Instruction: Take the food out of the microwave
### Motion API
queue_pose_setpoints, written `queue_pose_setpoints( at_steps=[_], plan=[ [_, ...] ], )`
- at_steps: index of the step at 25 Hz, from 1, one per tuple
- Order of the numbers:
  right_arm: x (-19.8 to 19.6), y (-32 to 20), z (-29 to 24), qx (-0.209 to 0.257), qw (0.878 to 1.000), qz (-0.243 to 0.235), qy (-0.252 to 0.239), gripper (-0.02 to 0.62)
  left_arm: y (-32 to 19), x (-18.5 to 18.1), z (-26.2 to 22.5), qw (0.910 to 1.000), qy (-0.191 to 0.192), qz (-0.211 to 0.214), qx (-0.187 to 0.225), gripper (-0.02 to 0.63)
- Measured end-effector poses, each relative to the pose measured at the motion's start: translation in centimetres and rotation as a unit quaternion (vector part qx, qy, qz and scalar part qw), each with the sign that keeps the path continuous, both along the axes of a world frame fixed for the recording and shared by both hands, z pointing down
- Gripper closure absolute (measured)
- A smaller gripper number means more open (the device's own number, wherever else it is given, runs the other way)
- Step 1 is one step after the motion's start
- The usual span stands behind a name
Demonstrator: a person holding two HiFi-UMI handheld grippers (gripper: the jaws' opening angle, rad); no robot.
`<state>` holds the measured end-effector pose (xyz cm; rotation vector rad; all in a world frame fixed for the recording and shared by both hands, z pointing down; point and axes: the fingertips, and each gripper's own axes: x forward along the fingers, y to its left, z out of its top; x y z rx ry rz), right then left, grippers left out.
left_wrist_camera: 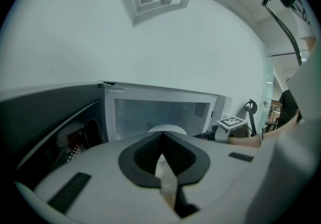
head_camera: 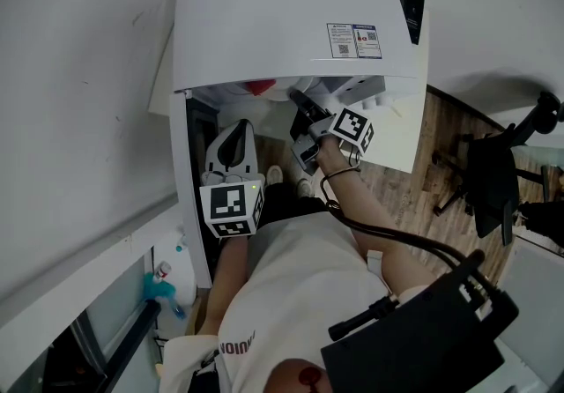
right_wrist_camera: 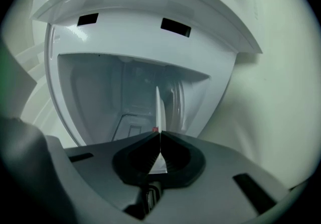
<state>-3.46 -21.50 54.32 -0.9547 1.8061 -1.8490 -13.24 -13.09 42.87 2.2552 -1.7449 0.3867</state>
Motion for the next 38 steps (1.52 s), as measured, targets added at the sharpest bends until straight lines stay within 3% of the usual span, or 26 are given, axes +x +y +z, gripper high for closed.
queue_pose_setpoints(
  at_steps=[23, 38],
  plan=[
    [0.7, 1.2, -0.6, 0.0, 0.999, 0.005, -0.049, 0.569, 0.2, 0.2, 0.2, 1.0, 0.001, -0.002, 0.0, 0.592],
    [1.6, 2.7, -2.1, 0.024, 0.997, -0.005, -0.078, 0.569, 0.7, 0.9, 0.2, 1.0, 0.002, -0.004, 0.005, 0.592]
  ],
)
